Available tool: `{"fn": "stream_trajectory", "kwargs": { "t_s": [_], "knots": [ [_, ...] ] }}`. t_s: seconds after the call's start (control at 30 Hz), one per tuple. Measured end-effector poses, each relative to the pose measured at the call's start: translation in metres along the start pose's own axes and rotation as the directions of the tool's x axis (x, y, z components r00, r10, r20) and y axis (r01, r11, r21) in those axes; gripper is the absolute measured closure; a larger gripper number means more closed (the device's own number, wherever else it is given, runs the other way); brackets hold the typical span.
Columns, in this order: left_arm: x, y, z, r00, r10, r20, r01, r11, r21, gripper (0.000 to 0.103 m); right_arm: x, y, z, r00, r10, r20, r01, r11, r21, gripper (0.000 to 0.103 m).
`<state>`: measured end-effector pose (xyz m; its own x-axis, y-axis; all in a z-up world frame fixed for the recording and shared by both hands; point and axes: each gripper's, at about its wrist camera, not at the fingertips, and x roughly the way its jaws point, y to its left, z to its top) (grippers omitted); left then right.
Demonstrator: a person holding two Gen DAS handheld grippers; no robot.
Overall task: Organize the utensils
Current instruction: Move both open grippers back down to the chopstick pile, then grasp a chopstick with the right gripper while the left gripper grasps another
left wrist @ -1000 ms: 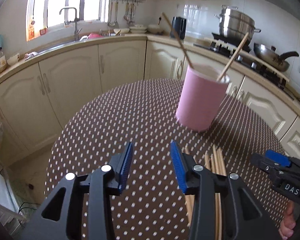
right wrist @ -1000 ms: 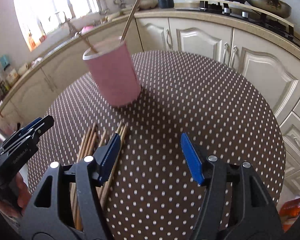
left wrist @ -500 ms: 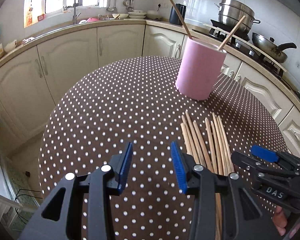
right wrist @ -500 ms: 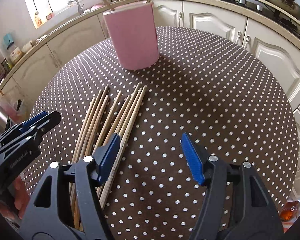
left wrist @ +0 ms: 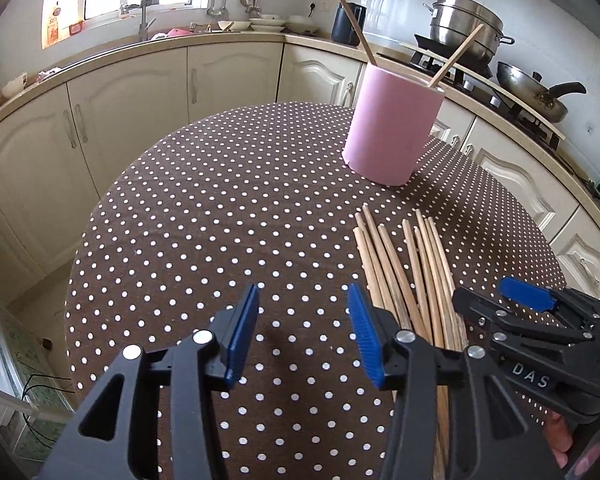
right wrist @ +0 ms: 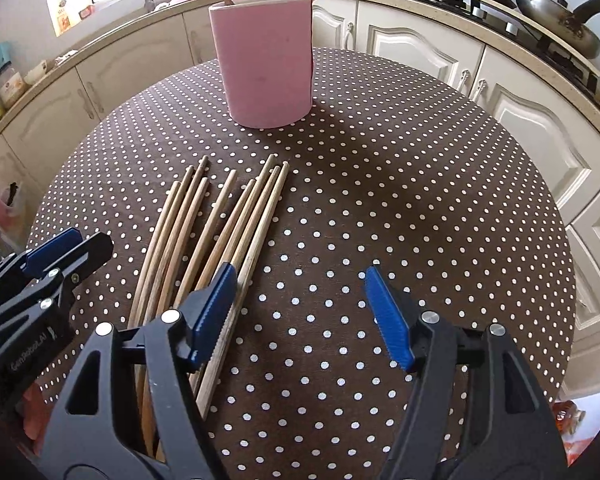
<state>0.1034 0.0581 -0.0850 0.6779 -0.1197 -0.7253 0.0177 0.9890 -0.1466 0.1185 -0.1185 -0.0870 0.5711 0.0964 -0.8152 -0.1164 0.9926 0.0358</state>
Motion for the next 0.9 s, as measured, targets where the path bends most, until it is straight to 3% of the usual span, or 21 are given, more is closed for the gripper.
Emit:
{"fn": "stream_trajectory", "kwargs": {
  "t_s": [0.13,0.23,0.27,0.3,0.4,0.63,0.9],
  "knots": [
    [0.001,0.005,0.001,1.0,0.011,0.001,-0.011,1.0,-0.011,0.054,0.003,0.005,0.001,0.999,-0.038,-0.003,0.038,0.999,-0.019,0.038],
    [0.0,0.009,0.003,1.0,0.011,0.005,-0.011,1.0,-0.022,0.054,0.004,0.006,0.004,0.999,-0.028,-0.015,0.028,1.0,-0.012,0.045],
    [-0.001,0.009,0.004,1.0,0.008,0.008,-0.008,1.0,-0.023,0.054,0.004,0.007,0.005,1.0,-0.021,-0.013,0.021,1.0,-0.02,0.055],
    [-0.002,0.009,0.004,1.0,0.005,0.01,-0.005,1.0,-0.022,0.054,0.003,0.008,0.004,1.0,-0.017,-0.003,0.017,0.999,-0.034,0.071],
    [-0.003,0.008,0.004,1.0,-0.009,0.01,0.009,1.0,-0.023,0.054,0.0,0.011,0.003,1.0,0.013,0.009,-0.013,0.998,-0.058,0.094],
    [-0.003,-0.008,0.005,0.998,-0.066,-0.018,0.067,0.998,0.022,0.051,0.0,-0.018,0.001,0.985,0.172,0.031,-0.173,0.984,0.037,0.097],
    [0.016,-0.023,0.004,0.996,-0.031,-0.079,0.036,0.997,0.066,0.051,0.002,-0.025,0.0,0.978,0.202,0.046,-0.204,0.977,0.056,0.097]
  ]
}}
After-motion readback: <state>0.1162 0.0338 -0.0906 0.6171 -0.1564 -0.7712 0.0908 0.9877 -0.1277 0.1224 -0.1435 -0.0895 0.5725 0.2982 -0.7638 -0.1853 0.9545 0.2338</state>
